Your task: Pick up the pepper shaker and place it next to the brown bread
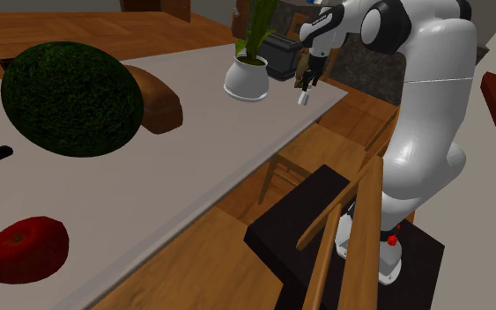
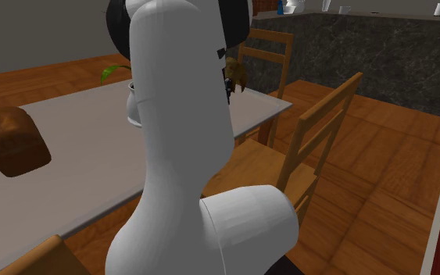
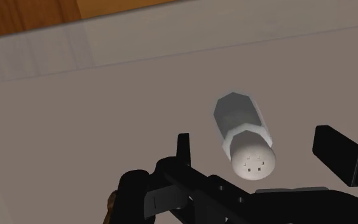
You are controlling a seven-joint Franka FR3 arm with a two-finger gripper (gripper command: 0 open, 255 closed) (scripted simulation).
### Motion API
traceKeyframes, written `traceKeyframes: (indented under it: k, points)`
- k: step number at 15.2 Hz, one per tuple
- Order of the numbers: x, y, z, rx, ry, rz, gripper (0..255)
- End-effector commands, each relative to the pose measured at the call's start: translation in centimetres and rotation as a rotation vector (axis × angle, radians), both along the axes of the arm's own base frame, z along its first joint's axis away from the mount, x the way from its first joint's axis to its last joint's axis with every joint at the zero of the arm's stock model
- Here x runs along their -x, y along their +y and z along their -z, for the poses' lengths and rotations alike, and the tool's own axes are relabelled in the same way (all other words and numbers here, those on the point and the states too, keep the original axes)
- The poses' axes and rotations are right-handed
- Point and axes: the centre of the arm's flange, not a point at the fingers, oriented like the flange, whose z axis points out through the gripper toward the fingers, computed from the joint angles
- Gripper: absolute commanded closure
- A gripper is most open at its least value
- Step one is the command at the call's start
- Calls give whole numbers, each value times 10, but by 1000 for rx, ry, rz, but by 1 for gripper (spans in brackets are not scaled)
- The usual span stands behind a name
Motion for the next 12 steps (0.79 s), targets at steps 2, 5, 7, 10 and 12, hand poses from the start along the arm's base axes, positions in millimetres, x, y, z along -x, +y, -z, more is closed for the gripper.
traceKeyframes:
  k: [2,5,7,10,12]
  points:
    - [0,0,0,0,0,0,0]
    - [0,0,0,0,0,0,255]
    - [0,0,0,0,0,0,255]
    - [0,0,0,0,0,0,255]
    - [0,0,0,0,0,0,255]
